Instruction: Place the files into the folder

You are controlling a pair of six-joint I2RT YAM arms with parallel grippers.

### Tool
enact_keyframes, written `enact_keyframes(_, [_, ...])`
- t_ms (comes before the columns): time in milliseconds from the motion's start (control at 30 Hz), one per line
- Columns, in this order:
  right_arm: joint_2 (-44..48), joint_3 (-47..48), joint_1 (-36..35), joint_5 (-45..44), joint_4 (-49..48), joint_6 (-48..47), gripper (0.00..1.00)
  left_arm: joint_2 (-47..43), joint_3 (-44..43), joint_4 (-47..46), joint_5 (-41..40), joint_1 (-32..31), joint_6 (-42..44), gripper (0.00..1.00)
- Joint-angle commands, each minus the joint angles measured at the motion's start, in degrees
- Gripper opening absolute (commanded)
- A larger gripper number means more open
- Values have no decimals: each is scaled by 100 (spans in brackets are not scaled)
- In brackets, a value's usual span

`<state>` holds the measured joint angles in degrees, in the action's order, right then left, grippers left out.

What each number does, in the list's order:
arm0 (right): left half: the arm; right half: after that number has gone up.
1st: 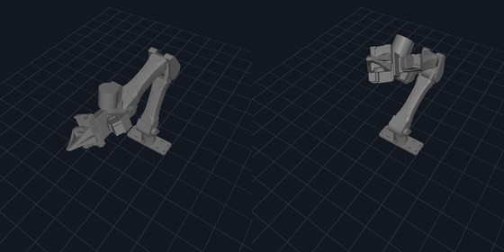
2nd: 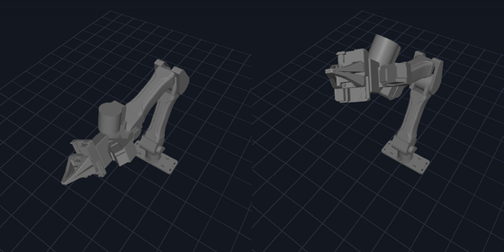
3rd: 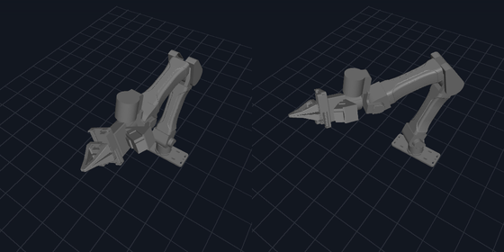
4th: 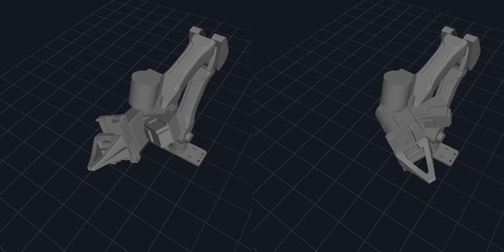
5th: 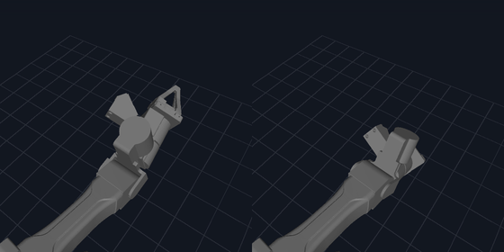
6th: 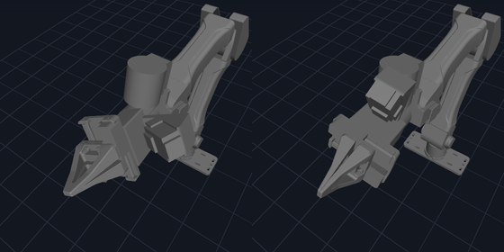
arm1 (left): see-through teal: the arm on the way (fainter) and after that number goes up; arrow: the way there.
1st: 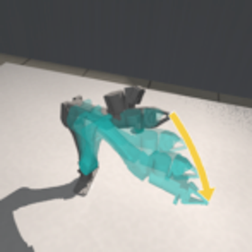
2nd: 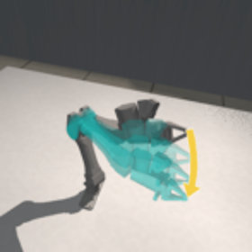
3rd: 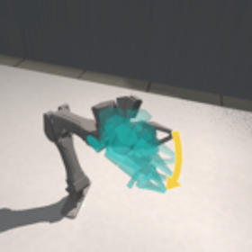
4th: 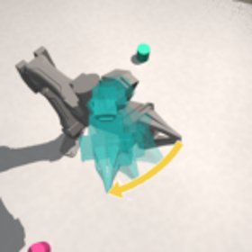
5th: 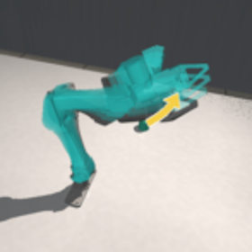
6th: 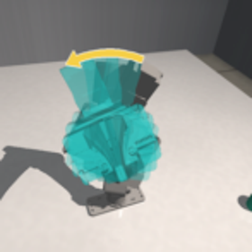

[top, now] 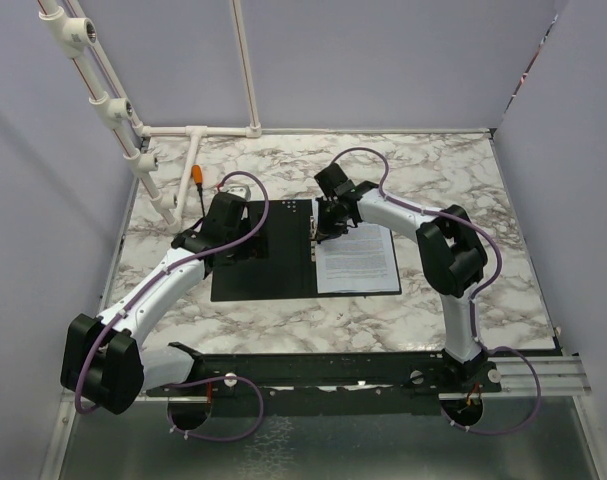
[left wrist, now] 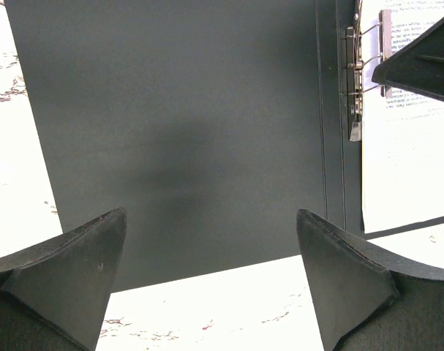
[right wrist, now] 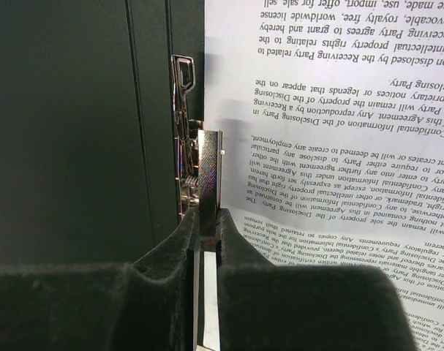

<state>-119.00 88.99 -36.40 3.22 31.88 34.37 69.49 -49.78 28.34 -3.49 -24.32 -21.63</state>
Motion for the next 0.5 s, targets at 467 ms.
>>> enact_keyframes(467, [818, -954, -52, 110, -178, -1028, 1, 82, 111, -205, 346, 13, 24, 99])
